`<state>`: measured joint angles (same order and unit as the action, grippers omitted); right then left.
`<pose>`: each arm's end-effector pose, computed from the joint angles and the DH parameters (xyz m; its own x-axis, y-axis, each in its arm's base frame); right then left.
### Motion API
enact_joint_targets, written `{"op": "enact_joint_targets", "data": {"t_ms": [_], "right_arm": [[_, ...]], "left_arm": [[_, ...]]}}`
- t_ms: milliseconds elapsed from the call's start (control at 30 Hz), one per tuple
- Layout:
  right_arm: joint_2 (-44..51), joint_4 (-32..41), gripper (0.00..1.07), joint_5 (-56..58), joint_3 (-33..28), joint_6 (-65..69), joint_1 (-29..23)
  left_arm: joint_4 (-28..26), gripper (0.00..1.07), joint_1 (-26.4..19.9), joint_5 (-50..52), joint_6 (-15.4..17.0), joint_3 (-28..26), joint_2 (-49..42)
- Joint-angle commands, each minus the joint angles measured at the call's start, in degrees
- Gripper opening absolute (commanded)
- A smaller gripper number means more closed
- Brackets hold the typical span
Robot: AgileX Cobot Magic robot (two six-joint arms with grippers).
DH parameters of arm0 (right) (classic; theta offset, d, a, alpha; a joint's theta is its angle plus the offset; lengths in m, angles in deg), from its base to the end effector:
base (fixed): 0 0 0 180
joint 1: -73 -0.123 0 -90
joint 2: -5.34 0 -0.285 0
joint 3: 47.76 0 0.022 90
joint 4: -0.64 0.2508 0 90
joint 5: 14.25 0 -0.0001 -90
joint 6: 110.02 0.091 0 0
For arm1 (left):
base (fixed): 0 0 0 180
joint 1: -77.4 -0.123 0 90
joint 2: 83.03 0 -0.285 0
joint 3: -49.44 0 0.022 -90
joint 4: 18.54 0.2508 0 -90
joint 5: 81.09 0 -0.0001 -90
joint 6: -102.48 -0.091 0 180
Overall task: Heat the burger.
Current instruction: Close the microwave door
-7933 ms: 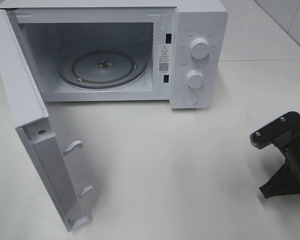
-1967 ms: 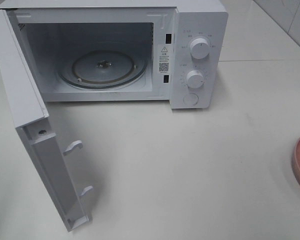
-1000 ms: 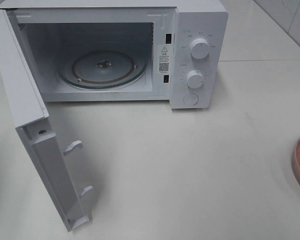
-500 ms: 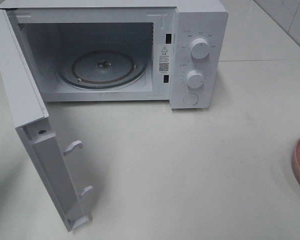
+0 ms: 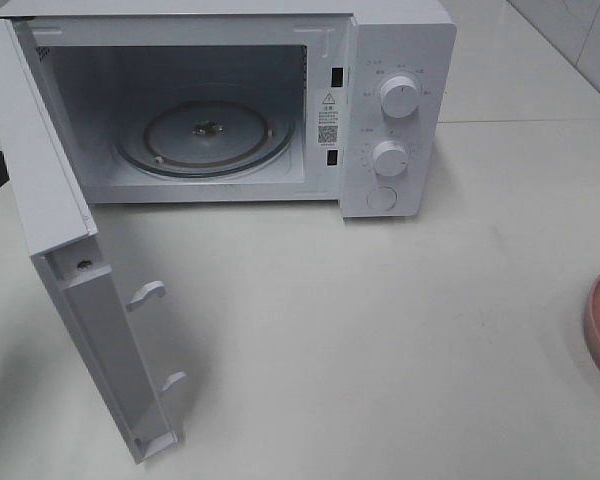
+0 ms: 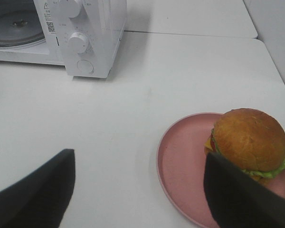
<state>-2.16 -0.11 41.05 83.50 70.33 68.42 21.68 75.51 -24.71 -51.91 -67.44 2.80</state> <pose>-0.0016 -0.0011 0.2844 -0.3658 -0.0307 -0.9302 -0.0704 0.9975 -0.0052 0.2046 -0.0422 0.1903 -0.1781 -0.0135 -0.9839 0.4999 0.8600 -0.1023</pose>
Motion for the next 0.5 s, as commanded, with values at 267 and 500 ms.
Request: {"op": "enact_joint_targets", "data": {"t_ms": [267, 500], "right_arm": [[1.43, 0.06, 0.72, -0.23, -0.17, -0.34, 0.46], [1.43, 0.06, 0.72, -0.23, -0.17, -0.34, 0.46]], "left_arm": [[-3.78, 0.0, 8.65, -3.04, -3.15, -4.3, 3.72], [-8.94, 0.0, 12.26, -2.81, -4.35, -7.45, 7.05]]}}
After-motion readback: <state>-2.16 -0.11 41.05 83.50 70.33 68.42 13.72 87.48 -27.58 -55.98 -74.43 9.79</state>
